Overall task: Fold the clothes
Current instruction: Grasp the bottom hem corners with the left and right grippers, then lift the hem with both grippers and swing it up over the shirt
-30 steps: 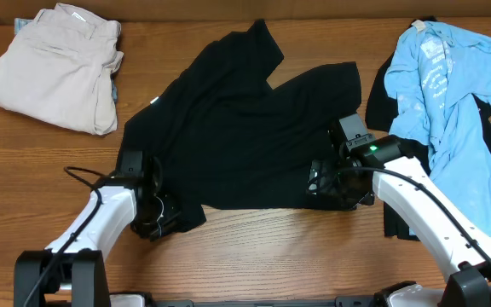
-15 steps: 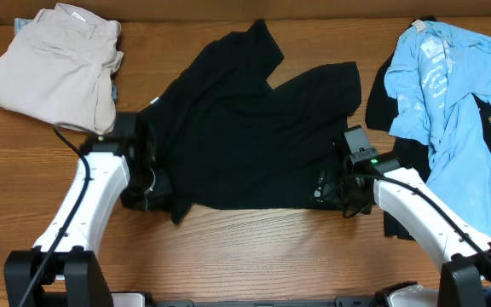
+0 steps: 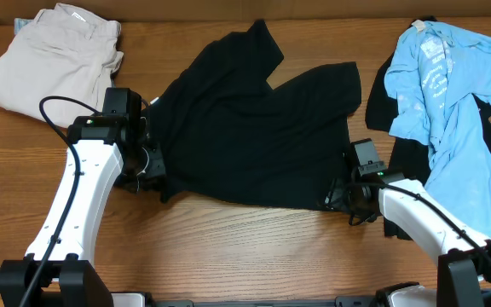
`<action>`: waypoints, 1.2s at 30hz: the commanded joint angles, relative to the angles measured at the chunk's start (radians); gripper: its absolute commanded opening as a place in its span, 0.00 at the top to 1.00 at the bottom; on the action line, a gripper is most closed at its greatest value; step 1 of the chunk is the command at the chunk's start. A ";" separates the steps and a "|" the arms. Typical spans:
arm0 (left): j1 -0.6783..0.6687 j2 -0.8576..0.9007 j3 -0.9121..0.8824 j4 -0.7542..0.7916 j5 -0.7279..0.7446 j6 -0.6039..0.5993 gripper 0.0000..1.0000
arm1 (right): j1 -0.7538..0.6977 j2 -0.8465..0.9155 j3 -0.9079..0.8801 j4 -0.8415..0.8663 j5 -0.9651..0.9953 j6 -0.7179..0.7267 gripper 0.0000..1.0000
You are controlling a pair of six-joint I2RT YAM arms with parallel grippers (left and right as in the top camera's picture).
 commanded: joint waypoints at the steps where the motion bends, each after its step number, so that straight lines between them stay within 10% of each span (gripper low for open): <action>1: -0.006 -0.002 0.021 0.000 -0.016 0.024 0.96 | -0.003 0.019 -0.038 0.026 0.002 0.021 0.42; 9: -0.006 -0.002 0.034 -0.002 -0.016 0.024 0.96 | -0.003 0.020 -0.038 0.029 0.003 0.043 0.96; 19: 0.037 -0.002 0.401 -0.157 -0.061 0.062 0.96 | -0.049 -0.023 0.261 -0.211 -0.005 -0.034 0.96; 36: 0.079 -0.018 1.329 -0.328 -0.181 0.163 0.96 | -0.245 -0.027 1.614 -0.798 0.003 -0.259 0.96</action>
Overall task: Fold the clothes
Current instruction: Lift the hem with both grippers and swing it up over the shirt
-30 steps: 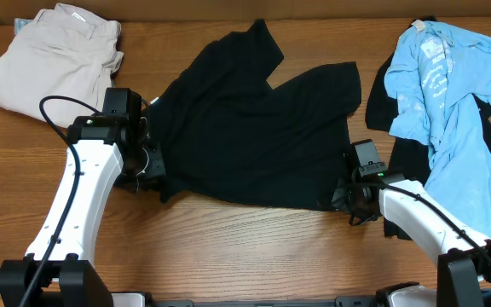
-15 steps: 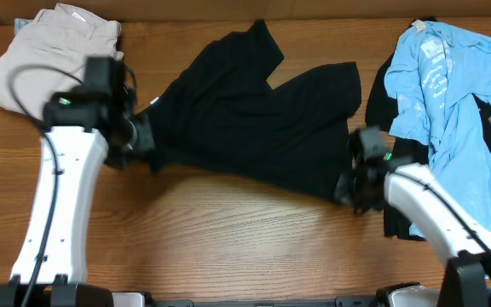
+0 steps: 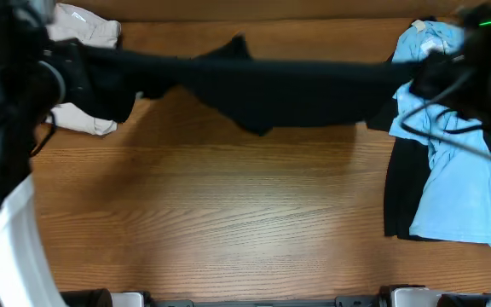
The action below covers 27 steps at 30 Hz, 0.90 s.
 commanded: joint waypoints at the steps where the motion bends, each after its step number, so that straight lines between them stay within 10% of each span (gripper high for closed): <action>1: 0.010 -0.028 0.158 -0.003 -0.095 0.042 0.96 | -0.031 -0.023 0.203 -0.054 0.053 -0.037 0.96; 10: 0.010 -0.150 0.315 -0.001 -0.191 0.042 0.96 | -0.032 -0.057 0.513 -0.224 0.072 -0.059 0.96; 27: 0.010 0.032 0.314 -0.030 -0.231 0.065 0.96 | -0.032 0.080 0.438 -0.225 0.081 -0.082 0.96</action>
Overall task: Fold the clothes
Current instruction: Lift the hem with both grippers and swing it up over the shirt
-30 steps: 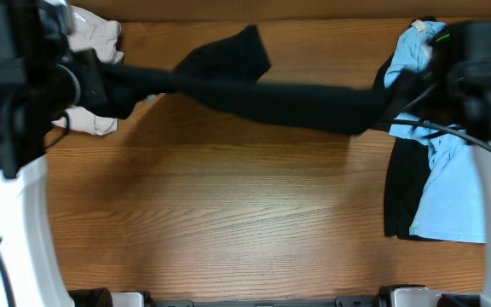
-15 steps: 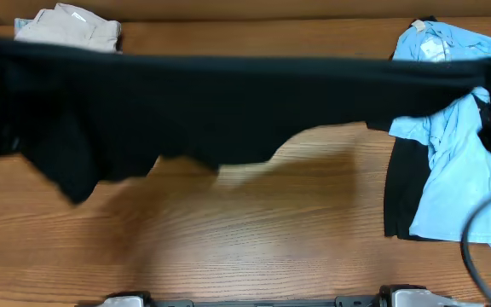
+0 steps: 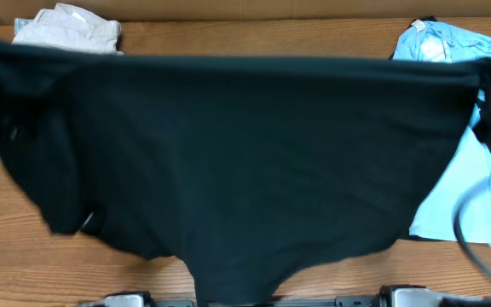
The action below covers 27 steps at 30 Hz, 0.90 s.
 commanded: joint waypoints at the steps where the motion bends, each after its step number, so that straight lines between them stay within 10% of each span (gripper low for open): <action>1: 0.012 0.093 -0.006 0.000 -0.106 0.016 0.96 | -0.021 0.092 -0.029 0.006 0.089 -0.019 0.96; 16: 0.012 0.299 0.010 0.450 0.032 0.016 0.96 | -0.023 0.282 -0.022 0.526 0.097 -0.074 0.96; 27: 0.012 0.423 0.001 0.321 0.033 0.093 0.96 | -0.023 0.414 -0.118 0.456 0.085 -0.074 0.96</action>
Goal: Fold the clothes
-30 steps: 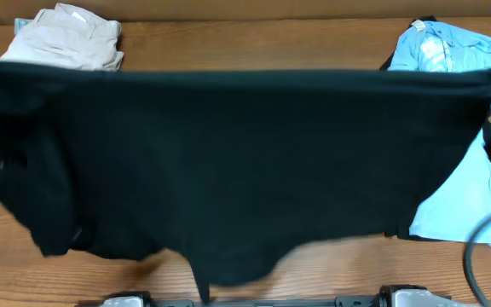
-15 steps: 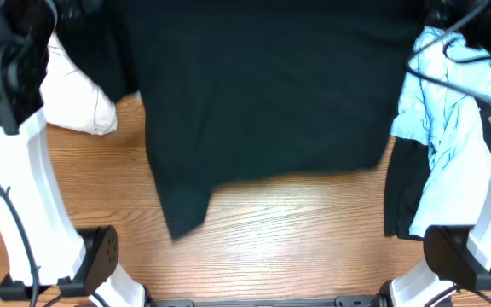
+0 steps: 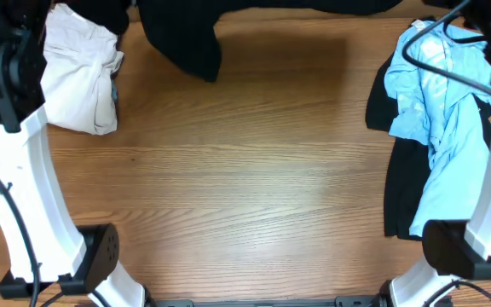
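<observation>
Only part of the black T-shirt [image 3: 180, 34] shows. It runs along the top edge of the overhead view, with one dark fold hanging down at the upper left. My left arm [image 3: 24, 170] rises along the left side and my right arm along the right side. Both reach toward the far edge. The fingers of both grippers lie outside the picture, so their hold on the shirt is hidden.
A crumpled beige garment [image 3: 79, 72] lies at the far left. At the right, a light blue shirt [image 3: 437, 102] is draped over another black garment [image 3: 397, 179]. The wooden table [image 3: 245, 188] stretches between them.
The black T-shirt hung spread wide across most of the view close to the camera. Now it sits back at the far edge, mostly out of the picture, and the tabletop shows.
First the black T-shirt lay rumpled on the table with both grippers at its near corners. Then it was lifted and stretched in a band between the two arms. Then it hung broad in front of the camera. Now it is at the far edge.
</observation>
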`<action>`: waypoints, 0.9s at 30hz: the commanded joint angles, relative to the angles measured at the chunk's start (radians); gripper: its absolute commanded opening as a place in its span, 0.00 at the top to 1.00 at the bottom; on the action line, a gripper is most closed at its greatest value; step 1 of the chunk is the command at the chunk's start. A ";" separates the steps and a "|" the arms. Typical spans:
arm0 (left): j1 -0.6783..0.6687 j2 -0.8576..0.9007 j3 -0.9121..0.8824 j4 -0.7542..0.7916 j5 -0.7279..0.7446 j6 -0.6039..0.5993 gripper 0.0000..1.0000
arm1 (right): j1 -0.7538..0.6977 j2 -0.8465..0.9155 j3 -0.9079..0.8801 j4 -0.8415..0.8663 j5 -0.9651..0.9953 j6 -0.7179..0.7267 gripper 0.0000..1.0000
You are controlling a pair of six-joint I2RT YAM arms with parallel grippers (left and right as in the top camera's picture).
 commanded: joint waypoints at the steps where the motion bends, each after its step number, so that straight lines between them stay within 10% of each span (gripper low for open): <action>1: 0.014 0.093 0.008 -0.051 -0.044 0.036 0.96 | -0.023 0.075 -0.067 -0.030 0.061 -0.006 0.96; 13: 0.013 0.235 0.012 -0.261 0.055 0.013 0.96 | -0.023 0.084 -0.185 -0.064 0.060 -0.005 0.96; 27: 0.014 -0.198 0.159 -0.241 0.040 -0.012 0.96 | -0.023 -0.343 -0.146 -0.087 0.013 -0.006 0.96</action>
